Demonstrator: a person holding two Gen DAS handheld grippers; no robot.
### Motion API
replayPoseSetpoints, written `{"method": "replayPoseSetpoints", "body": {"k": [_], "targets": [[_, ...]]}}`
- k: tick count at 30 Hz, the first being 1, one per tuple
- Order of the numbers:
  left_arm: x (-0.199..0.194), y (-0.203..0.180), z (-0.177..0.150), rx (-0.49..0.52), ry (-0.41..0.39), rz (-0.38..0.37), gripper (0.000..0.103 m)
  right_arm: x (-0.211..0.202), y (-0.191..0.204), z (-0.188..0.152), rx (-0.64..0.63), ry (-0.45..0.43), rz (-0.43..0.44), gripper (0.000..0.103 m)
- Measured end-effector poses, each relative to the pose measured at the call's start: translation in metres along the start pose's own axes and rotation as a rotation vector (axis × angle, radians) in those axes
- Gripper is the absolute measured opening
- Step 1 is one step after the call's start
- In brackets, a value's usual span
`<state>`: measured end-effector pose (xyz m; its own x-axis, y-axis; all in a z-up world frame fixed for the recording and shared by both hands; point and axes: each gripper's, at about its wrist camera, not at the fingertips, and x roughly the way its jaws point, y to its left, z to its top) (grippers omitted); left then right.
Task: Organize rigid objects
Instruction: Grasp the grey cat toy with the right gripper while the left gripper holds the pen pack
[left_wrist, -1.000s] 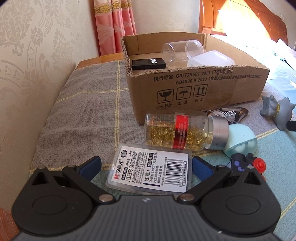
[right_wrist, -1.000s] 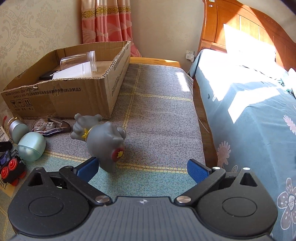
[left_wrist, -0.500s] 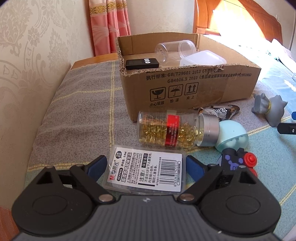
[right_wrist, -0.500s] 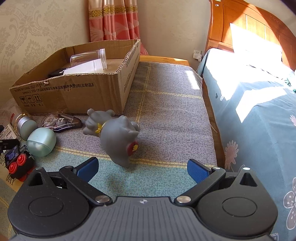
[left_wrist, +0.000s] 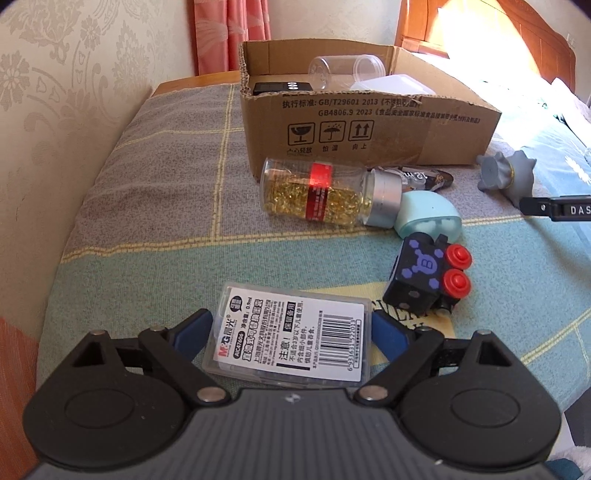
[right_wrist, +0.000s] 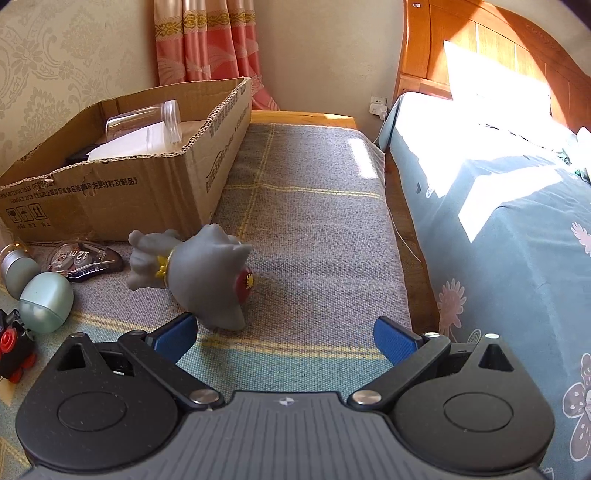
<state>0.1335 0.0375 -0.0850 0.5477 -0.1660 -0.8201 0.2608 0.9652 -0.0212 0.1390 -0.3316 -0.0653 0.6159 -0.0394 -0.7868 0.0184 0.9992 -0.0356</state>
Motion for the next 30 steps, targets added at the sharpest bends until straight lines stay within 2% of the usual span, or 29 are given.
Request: {"method": "replayPoseSetpoints", "body": {"k": [4,11,15,21,25,30], "targets": [[-0.001,0.0,-0.002,0.057,-0.009,-0.033,0.093,-0.001,-0.009,0.001,0.028,0.001,0.012,0.103],[0.002,0.003,-0.003,0.132,-0.04,-0.087,0.095,-0.003,0.0,-0.009,0.014,0.007,0.053,0.103],[0.001,0.003,-0.002,0.137,-0.05,-0.097,0.091,-0.005,0.006,-0.01,0.01,0.011,0.097,0.103],[0.004,0.014,0.002,-0.002,-0.058,0.01,0.091,-0.007,0.018,-0.011,-0.007,-0.002,0.147,0.103],[0.009,0.025,0.009,-0.103,-0.062,0.082,0.091,-0.002,0.028,-0.008,-0.032,-0.021,0.129,0.103],[0.007,0.026,0.005,-0.093,-0.072,0.084,0.091,0.009,0.042,-0.002,-0.055,-0.05,0.087,0.103]]}}
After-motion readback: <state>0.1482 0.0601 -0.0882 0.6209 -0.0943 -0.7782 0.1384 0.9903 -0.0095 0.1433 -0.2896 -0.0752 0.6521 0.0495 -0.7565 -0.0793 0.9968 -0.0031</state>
